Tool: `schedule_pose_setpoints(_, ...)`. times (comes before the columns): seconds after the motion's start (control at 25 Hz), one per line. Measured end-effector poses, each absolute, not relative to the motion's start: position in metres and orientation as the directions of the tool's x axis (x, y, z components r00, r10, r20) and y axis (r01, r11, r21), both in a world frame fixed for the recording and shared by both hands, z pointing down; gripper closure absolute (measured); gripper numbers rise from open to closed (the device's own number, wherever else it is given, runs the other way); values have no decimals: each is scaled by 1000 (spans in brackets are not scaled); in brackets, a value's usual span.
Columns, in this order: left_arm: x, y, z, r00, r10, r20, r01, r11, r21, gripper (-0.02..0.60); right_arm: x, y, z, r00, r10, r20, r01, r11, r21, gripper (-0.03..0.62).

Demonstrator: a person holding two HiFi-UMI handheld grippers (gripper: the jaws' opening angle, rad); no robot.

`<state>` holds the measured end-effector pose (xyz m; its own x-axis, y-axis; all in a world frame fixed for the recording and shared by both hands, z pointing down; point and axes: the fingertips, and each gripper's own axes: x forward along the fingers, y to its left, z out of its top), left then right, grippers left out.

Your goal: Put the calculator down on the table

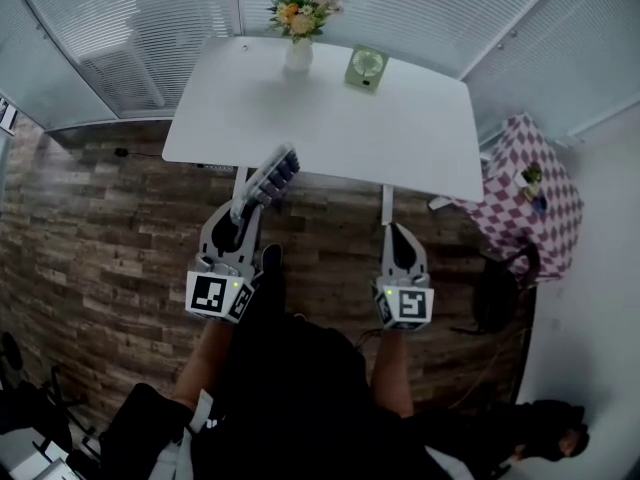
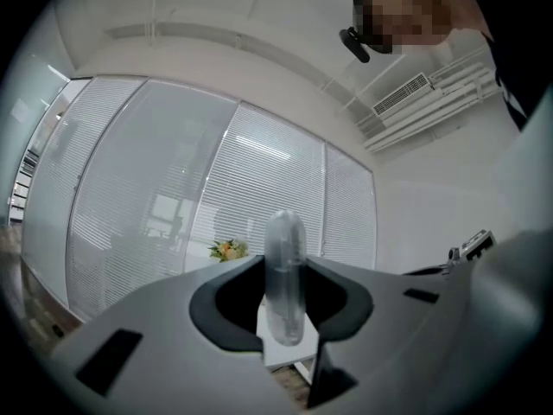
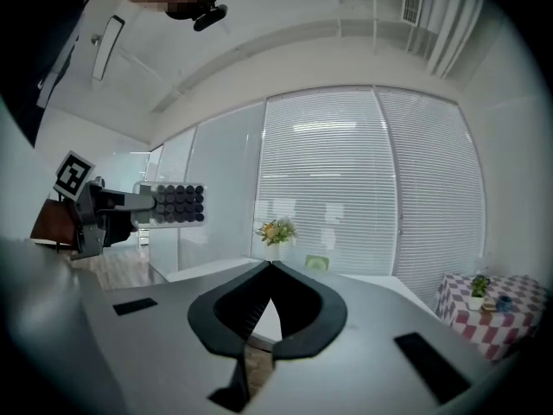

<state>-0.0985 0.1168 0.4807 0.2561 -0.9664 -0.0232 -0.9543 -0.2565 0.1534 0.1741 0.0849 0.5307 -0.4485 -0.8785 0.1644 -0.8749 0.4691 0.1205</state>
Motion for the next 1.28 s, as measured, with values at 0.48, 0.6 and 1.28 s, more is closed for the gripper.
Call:
schedule_pose_setpoints(0.48,-151,33,482,305,-952,5,-947,-302,108,482,121,-3,518,-421,-896,142,-894,436,104,588)
schedule_pose_setpoints(0.6,-153,12,478,349,-937,-10,-932,-348,98,482,112,-25,509,-401,-907,130,-901,416,122,588)
schedule_pose_setpoints(1.28,-176,-93,505,441,-897,24,-886,-432,169,482,88,-94,516,-315,-936,157,-938,332,98,588)
